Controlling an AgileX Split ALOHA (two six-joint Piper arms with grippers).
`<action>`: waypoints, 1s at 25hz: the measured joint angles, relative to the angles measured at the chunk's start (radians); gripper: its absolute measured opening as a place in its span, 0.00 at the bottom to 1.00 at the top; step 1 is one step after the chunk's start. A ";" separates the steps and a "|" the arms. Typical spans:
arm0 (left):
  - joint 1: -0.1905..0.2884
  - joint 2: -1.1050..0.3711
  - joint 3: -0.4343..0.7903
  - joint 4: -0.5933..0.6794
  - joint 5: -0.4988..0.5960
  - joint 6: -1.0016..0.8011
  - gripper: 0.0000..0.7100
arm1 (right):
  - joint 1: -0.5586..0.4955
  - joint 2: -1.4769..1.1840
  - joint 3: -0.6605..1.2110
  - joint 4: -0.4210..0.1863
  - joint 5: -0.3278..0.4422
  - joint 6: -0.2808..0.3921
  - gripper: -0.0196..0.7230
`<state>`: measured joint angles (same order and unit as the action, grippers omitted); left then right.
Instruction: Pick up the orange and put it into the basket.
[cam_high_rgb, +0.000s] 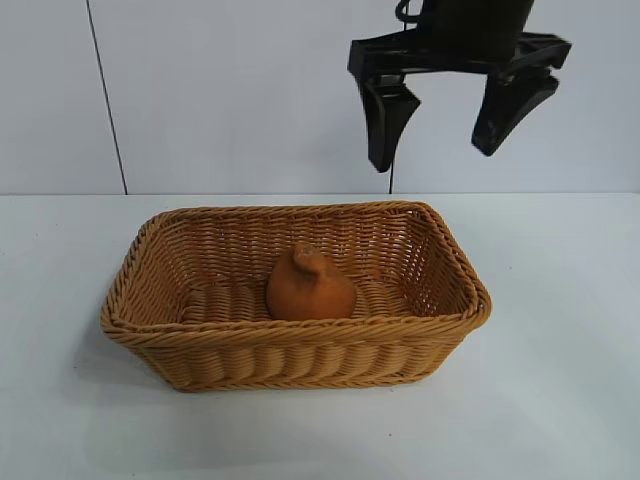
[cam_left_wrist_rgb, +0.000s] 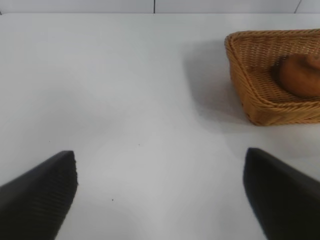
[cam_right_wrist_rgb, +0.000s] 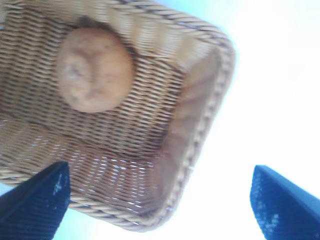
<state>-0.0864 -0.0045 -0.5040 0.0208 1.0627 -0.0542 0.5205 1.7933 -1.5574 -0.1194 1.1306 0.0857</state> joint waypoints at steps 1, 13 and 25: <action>0.000 0.000 0.000 0.000 0.000 0.000 0.91 | -0.003 -0.004 0.000 -0.009 0.010 0.005 0.93; 0.000 0.000 0.000 -0.010 0.000 0.000 0.91 | -0.370 -0.006 0.000 0.044 0.067 -0.026 0.93; 0.000 0.000 0.000 -0.010 0.000 0.000 0.91 | -0.540 -0.019 0.018 0.174 0.078 -0.094 0.93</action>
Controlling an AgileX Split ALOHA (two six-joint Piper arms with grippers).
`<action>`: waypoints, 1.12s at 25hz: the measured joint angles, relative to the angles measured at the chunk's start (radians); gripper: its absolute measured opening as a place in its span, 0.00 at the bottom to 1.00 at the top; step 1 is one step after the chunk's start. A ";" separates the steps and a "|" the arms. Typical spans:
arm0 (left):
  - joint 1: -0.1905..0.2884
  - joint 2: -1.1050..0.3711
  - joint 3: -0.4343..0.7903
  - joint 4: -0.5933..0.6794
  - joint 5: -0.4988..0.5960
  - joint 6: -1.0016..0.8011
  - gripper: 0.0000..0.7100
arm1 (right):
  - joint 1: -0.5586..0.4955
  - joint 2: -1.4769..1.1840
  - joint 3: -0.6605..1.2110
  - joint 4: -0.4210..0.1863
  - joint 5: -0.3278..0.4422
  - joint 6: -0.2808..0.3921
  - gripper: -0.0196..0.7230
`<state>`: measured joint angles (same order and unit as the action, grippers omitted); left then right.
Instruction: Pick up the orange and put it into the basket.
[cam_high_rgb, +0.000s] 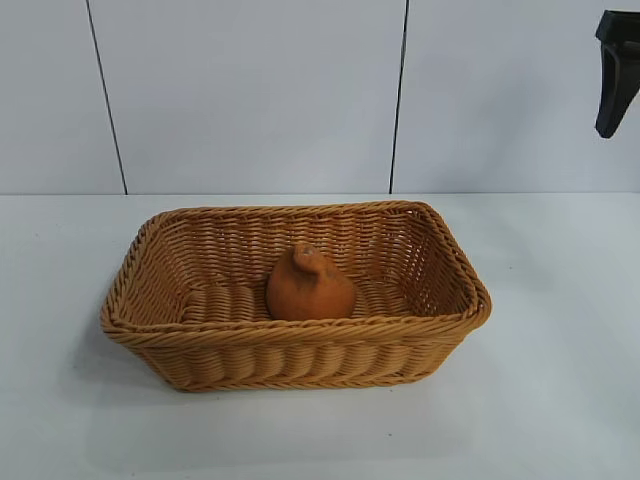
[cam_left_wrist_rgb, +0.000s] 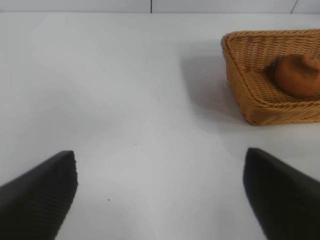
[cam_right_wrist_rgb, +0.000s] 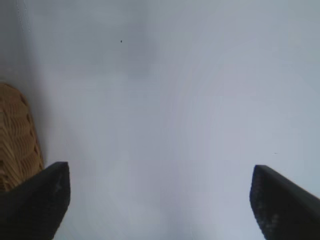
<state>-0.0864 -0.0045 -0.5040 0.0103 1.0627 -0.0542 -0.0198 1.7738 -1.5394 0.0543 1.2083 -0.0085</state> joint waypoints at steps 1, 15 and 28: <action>0.000 0.000 0.000 0.000 0.000 0.000 0.91 | 0.000 -0.013 0.016 0.001 0.000 -0.004 0.93; 0.000 0.000 0.000 -0.004 0.000 0.000 0.91 | 0.000 -0.597 0.531 -0.013 0.008 -0.031 0.93; 0.000 0.000 0.000 -0.004 0.000 0.000 0.91 | 0.000 -1.294 1.036 -0.022 -0.166 -0.038 0.93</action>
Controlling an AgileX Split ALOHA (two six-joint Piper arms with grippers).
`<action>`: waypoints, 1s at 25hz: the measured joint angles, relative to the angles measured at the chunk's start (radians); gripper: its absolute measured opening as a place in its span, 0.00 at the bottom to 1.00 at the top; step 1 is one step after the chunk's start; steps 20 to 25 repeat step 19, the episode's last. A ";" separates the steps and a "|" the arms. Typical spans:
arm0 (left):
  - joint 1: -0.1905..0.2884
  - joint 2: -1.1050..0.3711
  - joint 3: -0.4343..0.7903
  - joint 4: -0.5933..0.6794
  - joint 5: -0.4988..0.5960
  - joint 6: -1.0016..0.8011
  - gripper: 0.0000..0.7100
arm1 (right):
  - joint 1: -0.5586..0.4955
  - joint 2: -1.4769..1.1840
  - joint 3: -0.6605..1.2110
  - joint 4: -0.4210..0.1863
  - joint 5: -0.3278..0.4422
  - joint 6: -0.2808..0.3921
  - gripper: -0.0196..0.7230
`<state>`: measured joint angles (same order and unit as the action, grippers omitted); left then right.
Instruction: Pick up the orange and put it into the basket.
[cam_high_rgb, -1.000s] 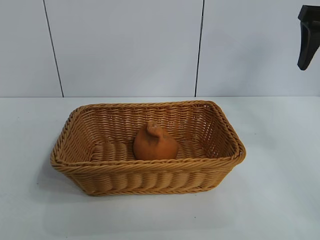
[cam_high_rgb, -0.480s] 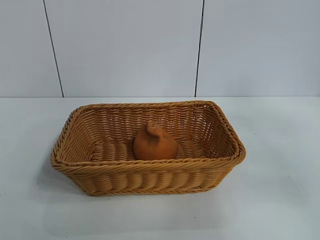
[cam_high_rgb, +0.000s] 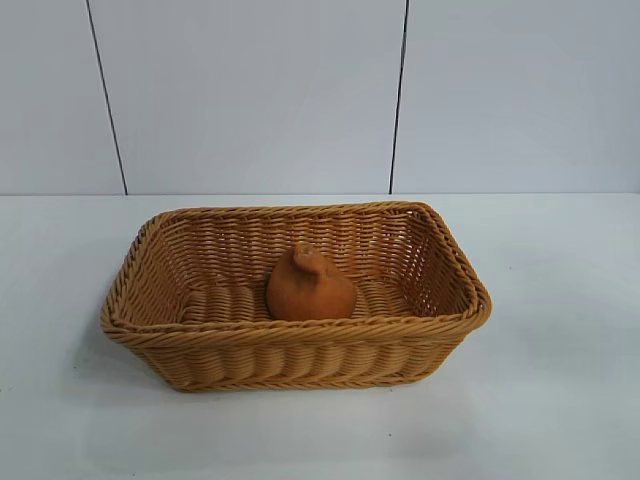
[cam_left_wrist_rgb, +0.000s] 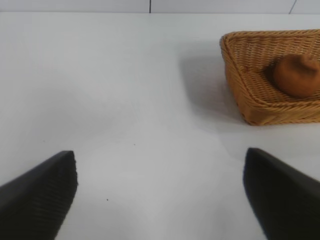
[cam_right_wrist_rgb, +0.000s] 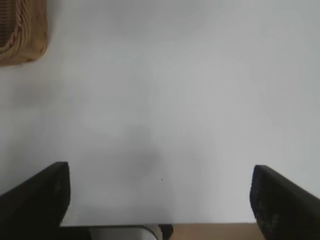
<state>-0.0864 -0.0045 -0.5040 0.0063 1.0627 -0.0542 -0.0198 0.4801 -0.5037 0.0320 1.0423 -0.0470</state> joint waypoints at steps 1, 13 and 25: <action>0.000 0.000 0.000 -0.001 0.000 0.000 0.91 | 0.000 -0.043 0.005 -0.001 -0.001 0.000 0.93; 0.000 0.000 0.000 0.000 0.000 0.000 0.91 | 0.000 -0.446 0.013 -0.002 -0.019 0.000 0.93; 0.000 0.000 0.000 0.000 0.000 0.000 0.91 | 0.001 -0.486 0.013 -0.002 -0.019 0.000 0.93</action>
